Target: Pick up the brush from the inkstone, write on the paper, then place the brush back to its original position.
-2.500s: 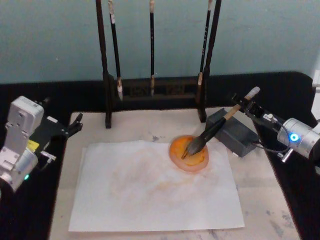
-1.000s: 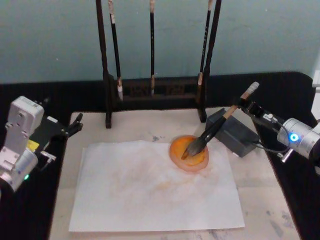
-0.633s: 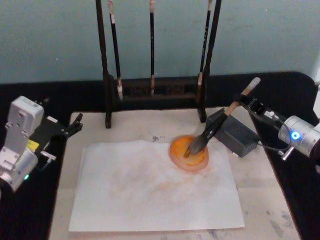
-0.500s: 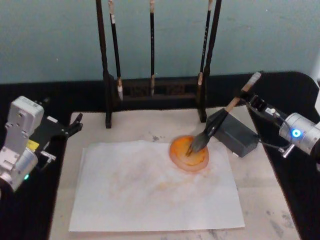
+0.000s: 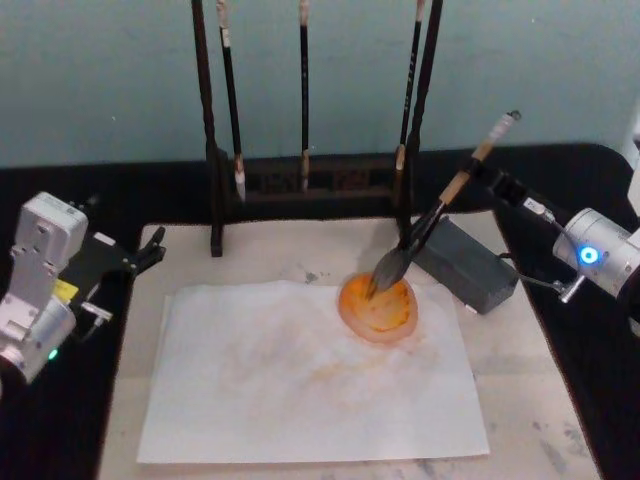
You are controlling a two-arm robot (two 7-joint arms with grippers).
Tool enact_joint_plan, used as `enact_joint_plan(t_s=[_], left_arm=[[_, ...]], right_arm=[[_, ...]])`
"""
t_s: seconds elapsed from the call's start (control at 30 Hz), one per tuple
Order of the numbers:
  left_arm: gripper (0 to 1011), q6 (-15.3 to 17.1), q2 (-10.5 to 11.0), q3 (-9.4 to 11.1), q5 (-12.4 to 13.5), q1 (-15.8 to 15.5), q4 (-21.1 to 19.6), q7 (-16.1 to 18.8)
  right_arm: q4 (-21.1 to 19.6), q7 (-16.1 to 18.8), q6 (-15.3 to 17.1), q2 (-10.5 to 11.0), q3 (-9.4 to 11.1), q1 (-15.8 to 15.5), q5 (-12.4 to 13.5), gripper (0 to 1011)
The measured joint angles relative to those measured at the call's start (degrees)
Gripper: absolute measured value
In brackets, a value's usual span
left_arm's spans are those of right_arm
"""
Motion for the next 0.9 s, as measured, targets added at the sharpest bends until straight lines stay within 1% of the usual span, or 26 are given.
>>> enact_joint_plan(t_s=[0.13,0.2,0.23,0.33,0.37,0.47,0.5,0.57,0.6,0.67,0.7,0.77,0.8,0.9], left_arm=[[1010,0.0,0.0,0.0,0.0,0.0,0.0,0.0],[1010,0.0,0.0,0.0,0.0,0.0,0.0,0.0],[1010,0.0,0.0,0.0,0.0,0.0,0.0,0.0],[1010,0.0,0.0,0.0,0.0,0.0,0.0,0.0],[1010,0.0,0.0,0.0,0.0,0.0,0.0,0.0],[1010,0.0,0.0,0.0,0.0,0.0,0.0,0.0],[1010,0.0,0.0,0.0,0.0,0.0,0.0,0.0],[1010,0.0,0.0,0.0,0.0,0.0,0.0,0.0],[1010,0.0,0.0,0.0,0.0,0.0,0.0,0.0],[1010,0.0,0.0,0.0,0.0,0.0,0.0,0.0],[1010,0.0,0.0,0.0,0.0,0.0,0.0,0.0],[1010,0.0,0.0,0.0,0.0,0.0,0.0,0.0],[1010,0.0,0.0,0.0,0.0,0.0,0.0,0.0],[1010,0.0,0.0,0.0,0.0,0.0,0.0,0.0]], right_arm=[[-2.1,0.2,-2.5,0.8,-1.4,0.0,-2.3,176],[-2.8,0.2,-3.3,1.1,-1.8,-0.1,-3.2,176],[-3.6,0.1,-4.2,1.3,-2.1,-0.2,-4.3,176],[-4.9,-0.1,-5.5,1.7,-2.5,-0.4,-6.0,176],[-5.8,-0.2,-6.6,2.0,-2.7,-0.5,-7.4,176],[-7.1,-0.5,-8.1,2.4,-3.2,-0.8,-9.7,176],[-8.2,-0.8,-9.2,2.7,-3.5,-0.9,-11.5,176],[-9.0,-1.1,-10.2,2.9,-4.0,-1.0,-13.5,176],[-9.9,-1.5,-11.1,3.2,-4.4,-1.0,-15.4,176],[-10.7,-1.9,-11.8,3.4,-4.8,-1.0,-17.1,176],[-11.3,-2.1,-12.3,3.6,-5.1,-1.0,-18.4,176],[-11.9,-2.2,-12.8,3.7,-5.4,-1.0,-19.7,176],[-12.5,-2.2,-13.1,3.8,-5.5,-1.0,-20.7,176],[-13.3,-2.2,-13.5,3.9,-5.8,-1.0,-22.0,176]])
